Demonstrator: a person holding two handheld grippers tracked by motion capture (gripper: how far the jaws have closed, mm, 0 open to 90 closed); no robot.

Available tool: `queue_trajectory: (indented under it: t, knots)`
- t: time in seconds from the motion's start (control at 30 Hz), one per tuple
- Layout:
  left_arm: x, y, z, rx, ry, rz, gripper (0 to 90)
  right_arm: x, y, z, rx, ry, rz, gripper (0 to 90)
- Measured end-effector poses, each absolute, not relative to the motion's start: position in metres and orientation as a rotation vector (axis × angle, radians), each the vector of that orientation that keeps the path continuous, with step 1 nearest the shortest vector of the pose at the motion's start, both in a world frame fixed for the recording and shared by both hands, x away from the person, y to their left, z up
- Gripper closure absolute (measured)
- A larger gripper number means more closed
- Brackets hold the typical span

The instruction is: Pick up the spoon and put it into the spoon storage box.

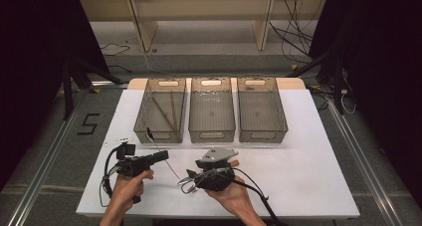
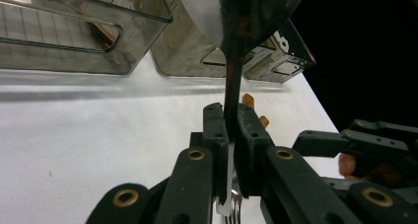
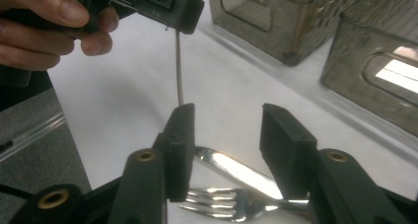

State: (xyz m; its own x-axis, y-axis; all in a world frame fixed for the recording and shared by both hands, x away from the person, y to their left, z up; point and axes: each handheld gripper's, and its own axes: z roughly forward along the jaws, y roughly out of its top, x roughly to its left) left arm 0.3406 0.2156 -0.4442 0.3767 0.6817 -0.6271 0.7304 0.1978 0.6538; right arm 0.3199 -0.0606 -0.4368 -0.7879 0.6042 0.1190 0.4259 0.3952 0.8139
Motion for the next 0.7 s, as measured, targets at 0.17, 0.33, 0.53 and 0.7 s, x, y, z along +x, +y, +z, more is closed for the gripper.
queue_trajectory:
  t: [0.17, 0.33, 0.53, 0.7]
  knots:
    - [0.343, 0.212, -0.439, 1.547, 1.312, -0.02, 84.7, 0.315, -0.081, -0.433, 0.919, 2.419, 1.385, 48.1]
    - [0.347, 0.209, -0.431, 1.572, 1.288, -0.007, 84.7, 0.309, -0.102, -0.43, 0.929, 2.391, 1.388, 44.8]
    - [0.36, 0.202, -0.424, 1.589, 1.266, -0.036, 84.6, 0.301, -0.133, -0.432, 0.96, 2.336, 1.411, 41.1]
    - [0.373, 0.191, -0.416, 1.614, 1.247, -0.045, 84.6, 0.295, -0.153, -0.435, 0.985, 2.308, 1.409, 38.2]
